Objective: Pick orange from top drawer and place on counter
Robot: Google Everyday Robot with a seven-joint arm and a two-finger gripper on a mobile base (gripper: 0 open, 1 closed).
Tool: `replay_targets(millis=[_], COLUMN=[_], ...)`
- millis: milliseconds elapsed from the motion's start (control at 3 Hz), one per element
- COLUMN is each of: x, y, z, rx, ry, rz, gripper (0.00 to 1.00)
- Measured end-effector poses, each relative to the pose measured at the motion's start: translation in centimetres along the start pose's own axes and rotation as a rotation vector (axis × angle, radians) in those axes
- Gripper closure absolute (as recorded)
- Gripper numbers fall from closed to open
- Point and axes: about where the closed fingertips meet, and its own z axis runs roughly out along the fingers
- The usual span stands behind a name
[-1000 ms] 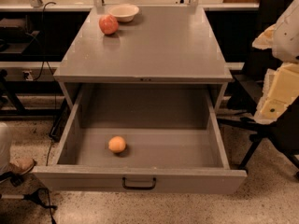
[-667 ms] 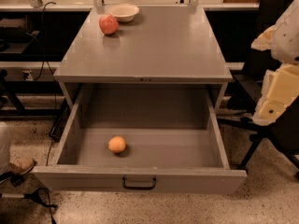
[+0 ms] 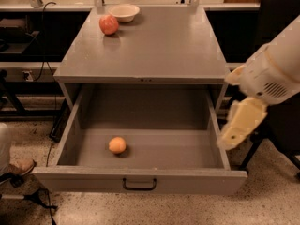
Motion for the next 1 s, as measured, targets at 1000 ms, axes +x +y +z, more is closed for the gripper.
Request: replay_targets(millis=[1000], x=[-9.5], y=[0.6], z=[12.1], rx=[-0.022], ry=[-0.383], rz=[0.068], gripper=[0.0])
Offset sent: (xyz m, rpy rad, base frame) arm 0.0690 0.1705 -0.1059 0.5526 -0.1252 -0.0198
